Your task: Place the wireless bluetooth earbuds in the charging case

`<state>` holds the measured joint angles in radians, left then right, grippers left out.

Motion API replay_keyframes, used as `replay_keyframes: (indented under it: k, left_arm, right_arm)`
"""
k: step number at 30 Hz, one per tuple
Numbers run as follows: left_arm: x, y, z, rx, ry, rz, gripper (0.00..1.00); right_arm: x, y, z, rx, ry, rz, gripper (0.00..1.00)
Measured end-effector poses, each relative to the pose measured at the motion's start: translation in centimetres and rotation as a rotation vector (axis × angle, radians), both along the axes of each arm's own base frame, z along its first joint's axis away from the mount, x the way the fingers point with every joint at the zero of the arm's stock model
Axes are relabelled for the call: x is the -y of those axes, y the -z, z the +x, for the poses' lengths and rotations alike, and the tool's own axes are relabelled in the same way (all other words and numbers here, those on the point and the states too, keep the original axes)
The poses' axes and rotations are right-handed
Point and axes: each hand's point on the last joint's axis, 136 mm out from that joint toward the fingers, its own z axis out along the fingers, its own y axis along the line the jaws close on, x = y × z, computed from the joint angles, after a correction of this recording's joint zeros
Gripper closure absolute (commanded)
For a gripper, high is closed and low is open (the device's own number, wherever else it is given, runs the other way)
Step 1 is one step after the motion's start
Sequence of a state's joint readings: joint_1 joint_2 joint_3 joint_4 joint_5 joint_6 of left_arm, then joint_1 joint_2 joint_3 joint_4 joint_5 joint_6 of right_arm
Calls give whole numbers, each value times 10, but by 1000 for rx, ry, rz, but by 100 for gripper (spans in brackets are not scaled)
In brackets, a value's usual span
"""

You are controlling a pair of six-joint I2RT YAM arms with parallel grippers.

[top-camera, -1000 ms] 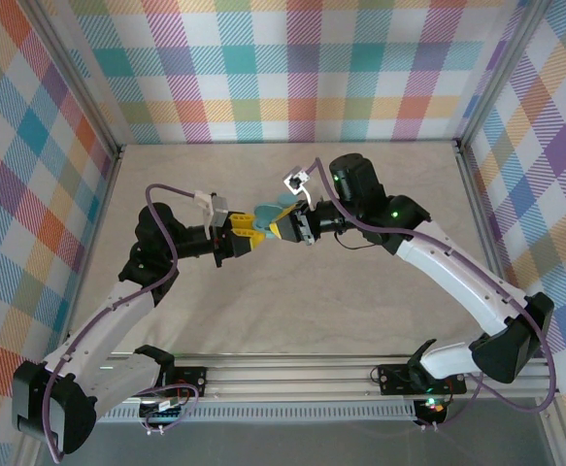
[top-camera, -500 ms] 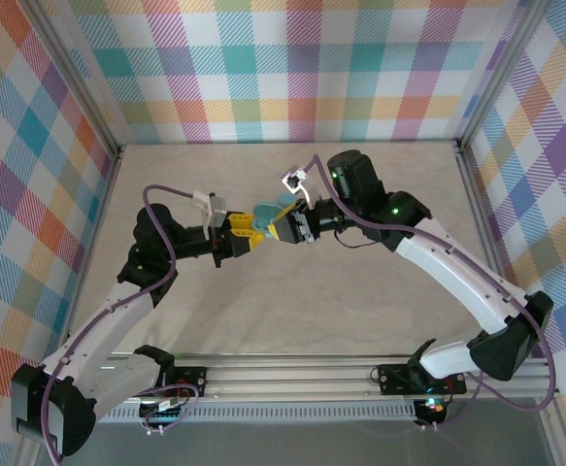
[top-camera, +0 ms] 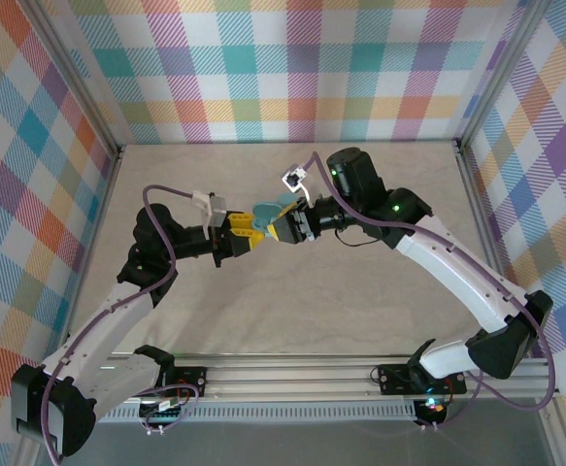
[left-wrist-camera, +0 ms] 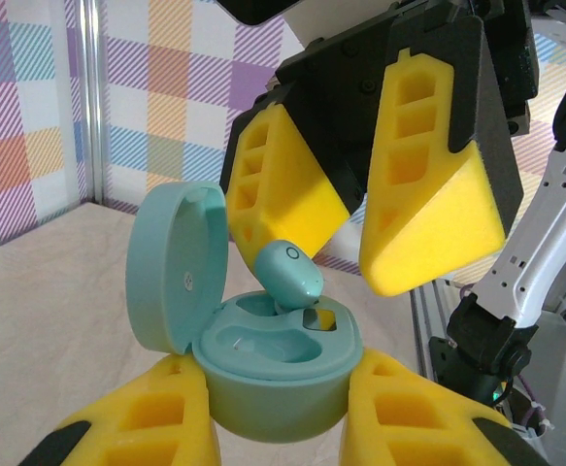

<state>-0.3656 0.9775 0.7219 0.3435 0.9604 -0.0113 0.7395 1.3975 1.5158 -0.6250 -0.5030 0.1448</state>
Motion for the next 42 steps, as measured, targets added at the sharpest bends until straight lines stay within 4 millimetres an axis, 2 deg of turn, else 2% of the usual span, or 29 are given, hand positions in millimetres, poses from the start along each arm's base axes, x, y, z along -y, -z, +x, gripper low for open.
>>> replay_keyframes:
  k: [16,33,42]
  left_arm:
    - [-1,2,-1,4,-5,-1,100]
    - [-3,2,-5,12,-11,-5,100]
    - [-4,3,-6,4,-19,-1,100]
  right_arm:
    - [4,-5,2,-4,30,-15,49]
    - [9,-1,7,-53,82,-70,74]
    - [7,5,7,-85,81,-90,76]
